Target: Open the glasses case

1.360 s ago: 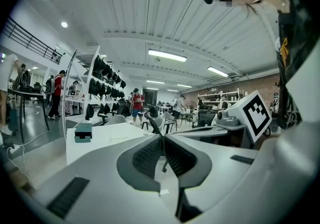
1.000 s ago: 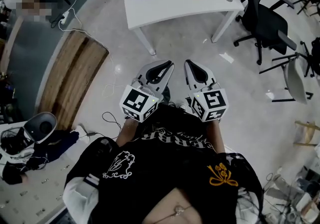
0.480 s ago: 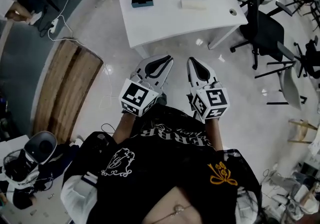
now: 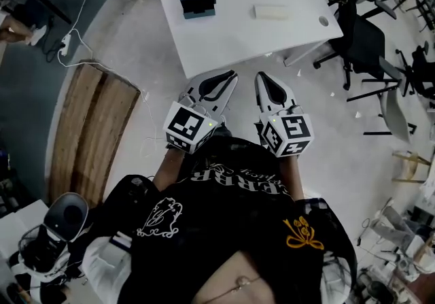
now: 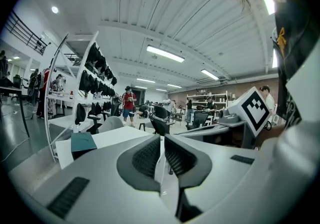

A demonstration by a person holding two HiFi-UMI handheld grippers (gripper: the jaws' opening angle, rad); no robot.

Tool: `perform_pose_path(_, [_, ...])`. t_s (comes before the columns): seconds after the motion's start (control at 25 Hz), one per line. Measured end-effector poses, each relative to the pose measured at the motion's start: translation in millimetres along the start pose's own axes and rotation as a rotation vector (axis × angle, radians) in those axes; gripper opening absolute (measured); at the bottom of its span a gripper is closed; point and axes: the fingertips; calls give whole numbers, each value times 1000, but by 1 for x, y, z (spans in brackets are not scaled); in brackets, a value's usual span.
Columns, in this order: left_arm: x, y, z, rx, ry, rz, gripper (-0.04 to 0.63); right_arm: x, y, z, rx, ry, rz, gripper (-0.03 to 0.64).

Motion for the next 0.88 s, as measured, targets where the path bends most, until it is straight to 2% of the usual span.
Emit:
perform_pose_path(0.32, [39,-4,2,3,-42,-13,40,9,5,28,12,-48,-6,14])
perform_pose_path(0.6, [35,-5,21,12,-98,-17,40,-6,9,32,17,-86,1,14])
perform_pose_path(0.88, [53,-4,54,21,-88,-26,40,-36,15,54,30,-83,14,14])
Point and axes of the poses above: the fingertips, and each gripper's own axes: z forward along the fingers, x to its left, y out of its top
